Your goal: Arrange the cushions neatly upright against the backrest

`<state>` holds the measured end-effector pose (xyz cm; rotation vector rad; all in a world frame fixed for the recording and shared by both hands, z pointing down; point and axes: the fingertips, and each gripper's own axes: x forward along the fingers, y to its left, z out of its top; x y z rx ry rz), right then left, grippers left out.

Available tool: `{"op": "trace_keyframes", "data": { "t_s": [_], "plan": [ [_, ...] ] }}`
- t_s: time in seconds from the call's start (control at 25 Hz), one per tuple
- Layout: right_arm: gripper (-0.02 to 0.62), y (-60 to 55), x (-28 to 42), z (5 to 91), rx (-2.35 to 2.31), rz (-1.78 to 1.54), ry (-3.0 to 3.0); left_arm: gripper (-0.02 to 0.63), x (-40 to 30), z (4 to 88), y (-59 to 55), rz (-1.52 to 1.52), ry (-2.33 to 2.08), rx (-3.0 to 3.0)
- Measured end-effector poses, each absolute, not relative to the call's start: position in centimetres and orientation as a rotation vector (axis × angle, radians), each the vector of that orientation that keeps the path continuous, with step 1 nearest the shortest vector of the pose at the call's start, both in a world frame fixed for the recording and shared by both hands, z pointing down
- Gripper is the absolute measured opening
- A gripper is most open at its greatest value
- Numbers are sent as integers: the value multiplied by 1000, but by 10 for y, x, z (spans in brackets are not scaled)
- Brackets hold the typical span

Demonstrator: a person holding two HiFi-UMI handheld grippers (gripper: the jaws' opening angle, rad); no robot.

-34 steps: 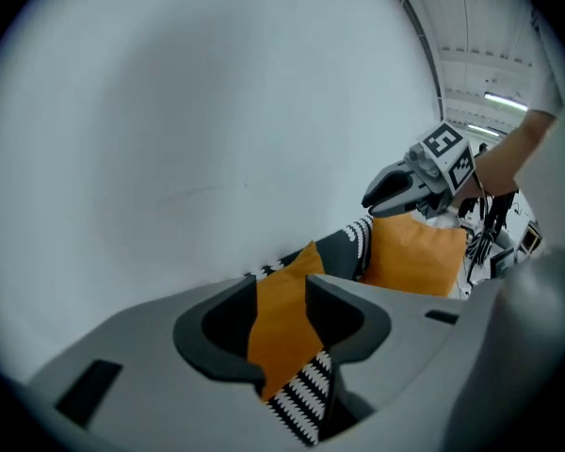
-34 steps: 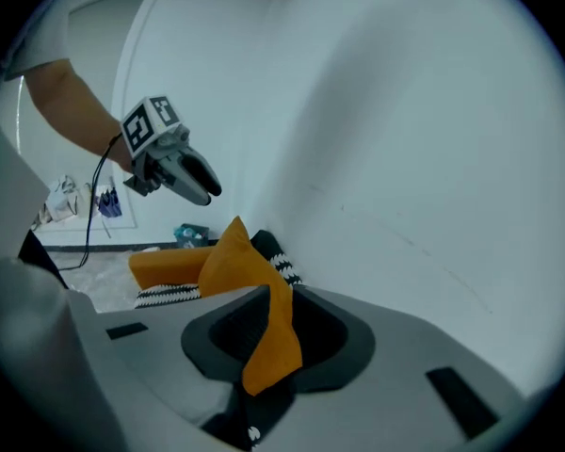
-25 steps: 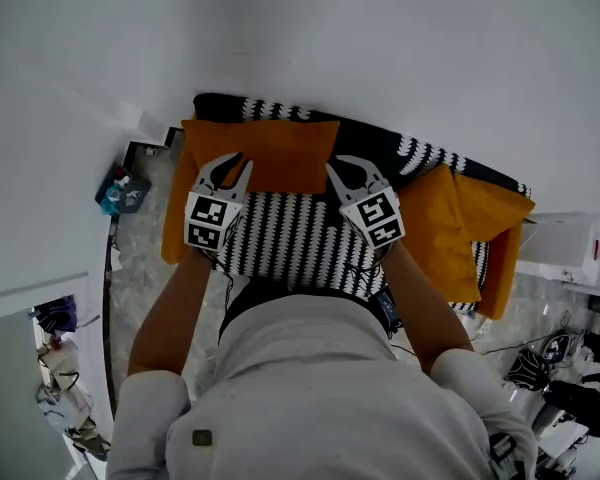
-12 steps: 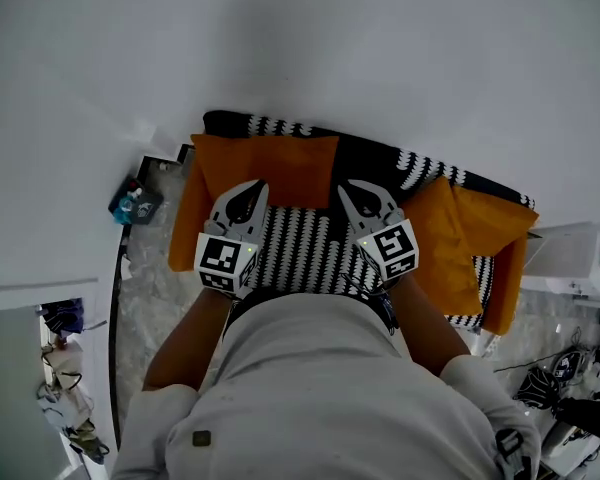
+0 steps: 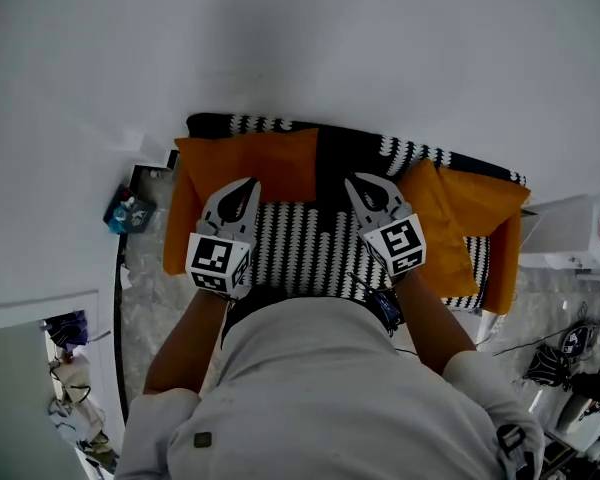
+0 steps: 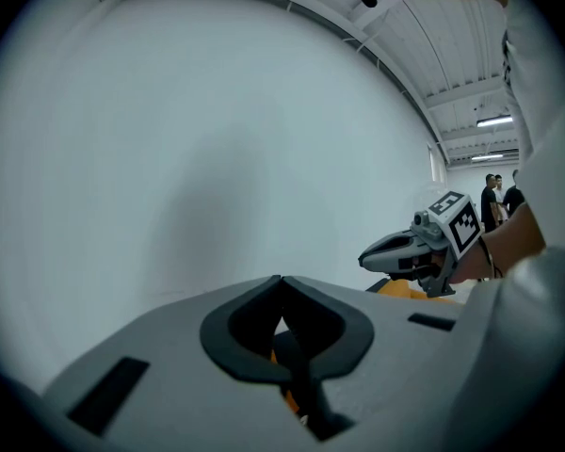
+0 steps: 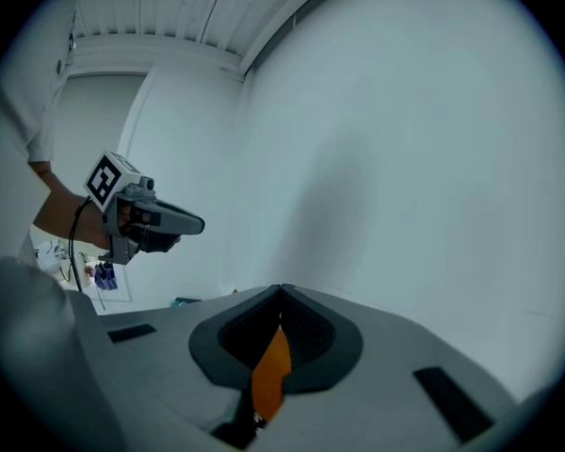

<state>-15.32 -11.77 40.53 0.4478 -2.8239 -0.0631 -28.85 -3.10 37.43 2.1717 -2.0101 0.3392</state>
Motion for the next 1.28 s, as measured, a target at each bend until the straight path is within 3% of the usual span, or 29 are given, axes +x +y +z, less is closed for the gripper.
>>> {"op": "trace_keyframes", "data": {
  "t_s": [0.88,1.28],
  "plan": [
    [26,-28,-39,394,1142,39,-2603,11,-180,370,-22,279,-1357,2659],
    [26,23,49,382,1431,67,-2486,11,-98,360,-2,278,-1105,2804]
  ]
}}
